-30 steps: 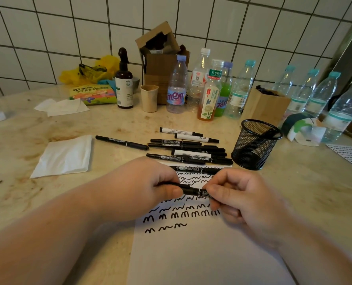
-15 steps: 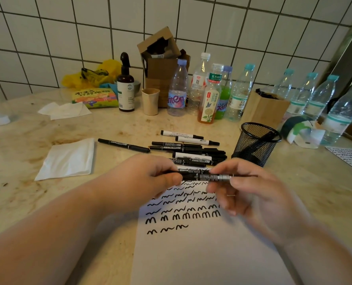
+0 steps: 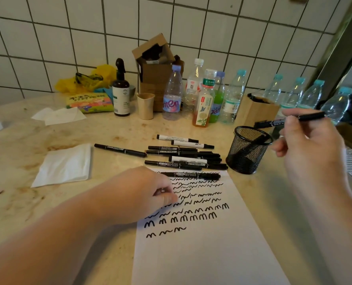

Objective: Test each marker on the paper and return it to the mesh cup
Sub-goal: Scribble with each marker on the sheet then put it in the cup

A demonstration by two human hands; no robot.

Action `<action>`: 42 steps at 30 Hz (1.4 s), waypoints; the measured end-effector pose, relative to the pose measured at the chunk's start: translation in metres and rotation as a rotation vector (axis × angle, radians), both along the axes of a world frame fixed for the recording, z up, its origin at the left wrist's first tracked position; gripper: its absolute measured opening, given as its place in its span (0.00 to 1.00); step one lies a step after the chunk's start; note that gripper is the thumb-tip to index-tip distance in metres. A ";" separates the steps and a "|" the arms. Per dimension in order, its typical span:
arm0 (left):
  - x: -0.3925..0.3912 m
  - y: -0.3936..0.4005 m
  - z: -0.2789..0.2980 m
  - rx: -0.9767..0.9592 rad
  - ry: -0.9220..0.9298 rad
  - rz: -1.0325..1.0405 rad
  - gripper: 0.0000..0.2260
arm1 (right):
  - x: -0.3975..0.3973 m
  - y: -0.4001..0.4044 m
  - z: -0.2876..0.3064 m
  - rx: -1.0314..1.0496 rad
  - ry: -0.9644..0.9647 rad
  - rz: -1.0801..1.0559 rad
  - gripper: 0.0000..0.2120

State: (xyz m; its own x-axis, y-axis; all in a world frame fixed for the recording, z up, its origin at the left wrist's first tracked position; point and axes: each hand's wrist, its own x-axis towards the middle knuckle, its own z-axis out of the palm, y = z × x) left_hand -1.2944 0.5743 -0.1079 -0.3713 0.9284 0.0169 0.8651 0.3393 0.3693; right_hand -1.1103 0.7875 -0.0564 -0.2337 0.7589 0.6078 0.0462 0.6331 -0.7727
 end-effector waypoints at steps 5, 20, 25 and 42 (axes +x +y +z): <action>-0.001 0.001 -0.001 0.004 -0.014 0.003 0.11 | -0.014 0.013 0.005 -0.046 -0.242 -0.074 0.07; 0.001 0.002 0.000 -0.009 0.025 0.003 0.08 | -0.047 -0.030 -0.032 0.245 -0.843 0.365 0.06; 0.002 0.001 0.004 -0.013 0.049 -0.020 0.08 | -0.063 -0.033 -0.054 0.367 -0.992 0.295 0.09; 0.001 0.000 0.000 0.007 -0.015 -0.017 0.10 | -0.014 -0.050 -0.038 -0.301 -0.501 0.659 0.05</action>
